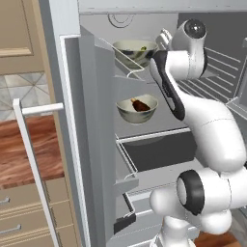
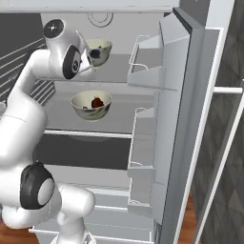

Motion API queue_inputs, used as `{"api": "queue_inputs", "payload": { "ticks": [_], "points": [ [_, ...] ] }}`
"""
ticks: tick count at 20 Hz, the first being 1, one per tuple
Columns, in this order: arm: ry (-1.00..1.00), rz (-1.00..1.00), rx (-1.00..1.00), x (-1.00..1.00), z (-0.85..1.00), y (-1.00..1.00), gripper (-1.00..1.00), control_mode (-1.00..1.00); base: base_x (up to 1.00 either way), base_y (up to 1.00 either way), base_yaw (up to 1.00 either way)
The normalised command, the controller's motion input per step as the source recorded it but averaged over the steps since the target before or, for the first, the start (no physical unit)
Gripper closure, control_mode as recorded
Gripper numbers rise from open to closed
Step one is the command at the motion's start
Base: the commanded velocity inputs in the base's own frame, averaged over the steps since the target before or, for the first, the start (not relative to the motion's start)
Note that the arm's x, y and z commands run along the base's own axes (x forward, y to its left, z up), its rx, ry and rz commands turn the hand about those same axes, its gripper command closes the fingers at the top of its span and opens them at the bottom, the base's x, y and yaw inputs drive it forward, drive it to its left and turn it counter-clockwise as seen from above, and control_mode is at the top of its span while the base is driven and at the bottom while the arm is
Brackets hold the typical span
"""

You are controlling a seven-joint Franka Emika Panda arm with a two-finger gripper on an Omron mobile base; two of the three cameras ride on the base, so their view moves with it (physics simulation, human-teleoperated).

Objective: Place the bowl with the lime and broccoli on the top shelf of the fridge. Place the bowl with the chicken drumstick and steak on the second highest shelf of the fridge.

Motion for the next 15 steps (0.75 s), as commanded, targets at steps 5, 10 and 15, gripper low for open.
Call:
{"api": "queue_inputs", "payload": {
  "ticks": [5, 10, 15],
  "points": [
    [-0.18, 0.00, 0.00, -1.00, -0.90, -0.85, -1.00, -1.00, 0.00, 0.00, 0.00],
    [-0.10, 0.00, -0.02, -1.00, -0.50, -0.24, -1.00, -1.00, 0.00, 0.00, 0.00],
    [-0.06, 0.10, -0.14, -0.78, -0.35, 0.30, -1.00, -1.00, 0.00, 0.00, 0.00]
  ]
}}
